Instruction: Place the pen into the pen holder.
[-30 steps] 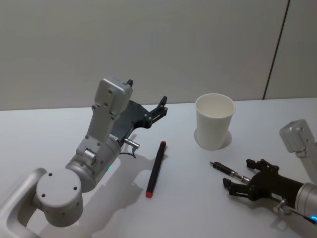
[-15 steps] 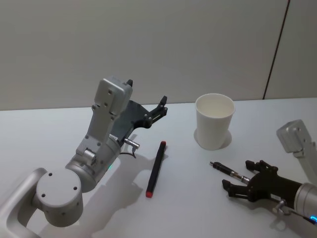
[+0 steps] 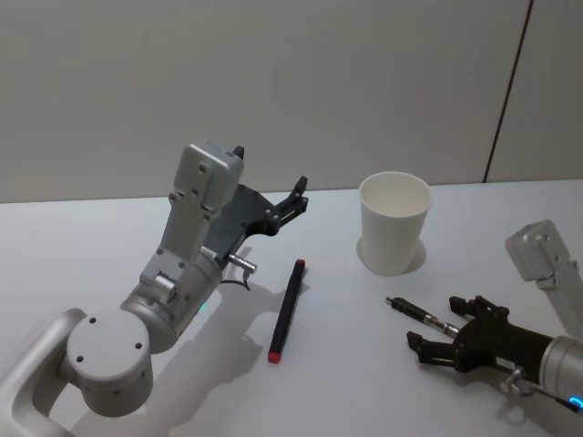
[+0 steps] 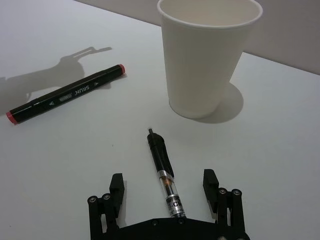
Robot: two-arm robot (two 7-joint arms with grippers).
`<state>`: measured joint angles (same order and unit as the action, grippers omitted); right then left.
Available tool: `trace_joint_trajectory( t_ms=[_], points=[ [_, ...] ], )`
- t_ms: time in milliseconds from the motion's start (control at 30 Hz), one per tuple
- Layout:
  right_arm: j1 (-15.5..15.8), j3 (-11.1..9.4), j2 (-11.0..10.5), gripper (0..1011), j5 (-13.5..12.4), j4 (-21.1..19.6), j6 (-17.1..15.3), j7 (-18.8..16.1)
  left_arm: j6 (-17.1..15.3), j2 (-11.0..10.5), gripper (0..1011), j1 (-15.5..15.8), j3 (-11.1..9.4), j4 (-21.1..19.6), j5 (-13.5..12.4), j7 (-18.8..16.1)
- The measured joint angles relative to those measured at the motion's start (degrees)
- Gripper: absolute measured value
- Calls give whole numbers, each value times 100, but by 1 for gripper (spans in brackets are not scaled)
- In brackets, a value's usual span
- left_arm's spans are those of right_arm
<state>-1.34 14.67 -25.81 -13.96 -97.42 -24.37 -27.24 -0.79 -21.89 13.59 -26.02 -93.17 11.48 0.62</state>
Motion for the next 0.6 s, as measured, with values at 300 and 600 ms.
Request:
trace_joint_trajectory(
  t_ms=[300, 600],
  points=[
    [-6, 8, 0, 845, 0, 1, -10, -17, 0, 0, 1001, 0, 0, 0, 0, 0],
    [-8, 10, 0, 768, 0, 5, -18, -19, 0, 0, 1001, 0, 0, 0, 0, 0]
  ],
)
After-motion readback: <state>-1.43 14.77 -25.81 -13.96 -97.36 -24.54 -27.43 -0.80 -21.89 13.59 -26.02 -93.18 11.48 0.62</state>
